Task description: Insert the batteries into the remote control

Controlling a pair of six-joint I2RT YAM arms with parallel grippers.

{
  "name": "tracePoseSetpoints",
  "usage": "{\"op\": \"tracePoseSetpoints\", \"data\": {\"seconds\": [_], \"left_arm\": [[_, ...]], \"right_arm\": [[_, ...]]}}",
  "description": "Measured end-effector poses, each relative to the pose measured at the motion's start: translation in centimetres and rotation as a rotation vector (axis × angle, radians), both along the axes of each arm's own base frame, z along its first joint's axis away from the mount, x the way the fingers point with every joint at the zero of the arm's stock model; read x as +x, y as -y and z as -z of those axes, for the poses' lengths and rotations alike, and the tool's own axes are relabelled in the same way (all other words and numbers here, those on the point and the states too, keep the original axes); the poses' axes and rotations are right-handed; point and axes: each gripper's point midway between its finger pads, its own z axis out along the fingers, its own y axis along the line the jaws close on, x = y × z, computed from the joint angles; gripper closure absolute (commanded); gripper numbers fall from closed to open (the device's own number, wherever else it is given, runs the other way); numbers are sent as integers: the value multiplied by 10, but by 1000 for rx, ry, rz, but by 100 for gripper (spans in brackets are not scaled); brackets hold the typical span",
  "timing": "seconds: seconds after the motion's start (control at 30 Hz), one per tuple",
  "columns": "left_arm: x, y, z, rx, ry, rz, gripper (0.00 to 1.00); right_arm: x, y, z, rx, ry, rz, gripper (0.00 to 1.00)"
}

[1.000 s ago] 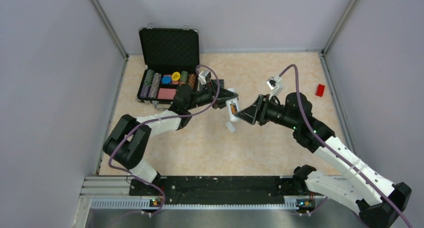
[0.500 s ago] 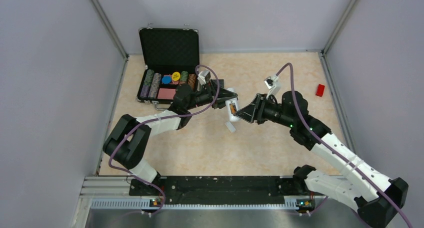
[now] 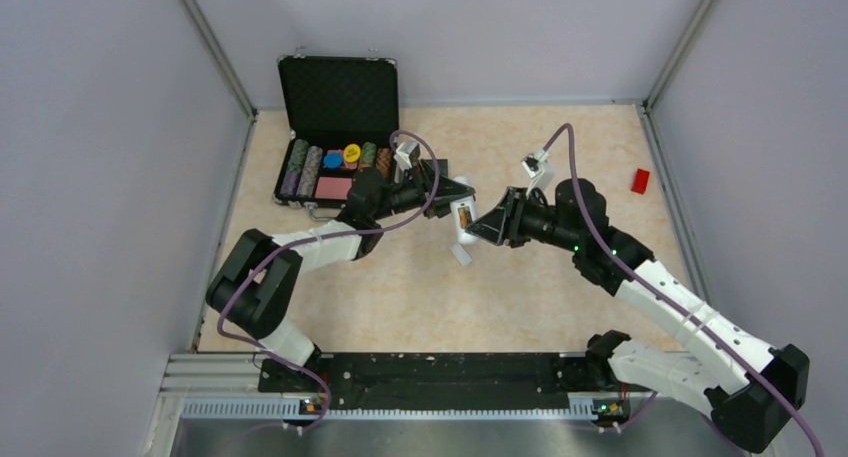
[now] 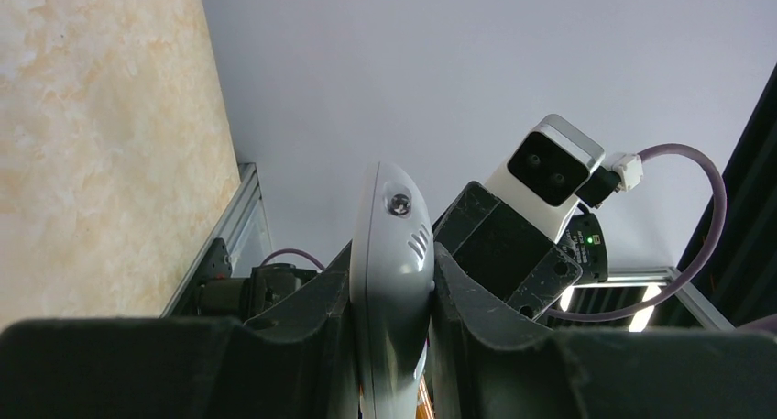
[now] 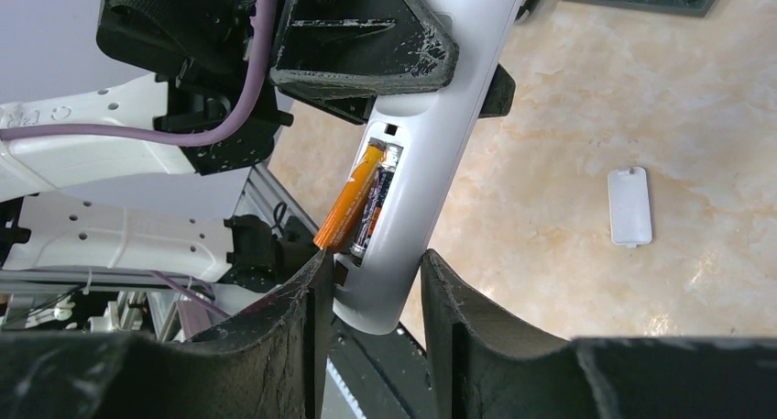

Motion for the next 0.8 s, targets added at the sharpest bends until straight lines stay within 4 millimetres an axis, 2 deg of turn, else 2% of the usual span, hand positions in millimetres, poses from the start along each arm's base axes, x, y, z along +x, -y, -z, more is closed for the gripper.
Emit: {"op": "tracePoseSetpoints", "data": {"seconds": [0.8], "left_arm": [[10,-1,23,97,6,-60,100]], "right_arm": [[13,2,24,-38,-142,94,66]]}}
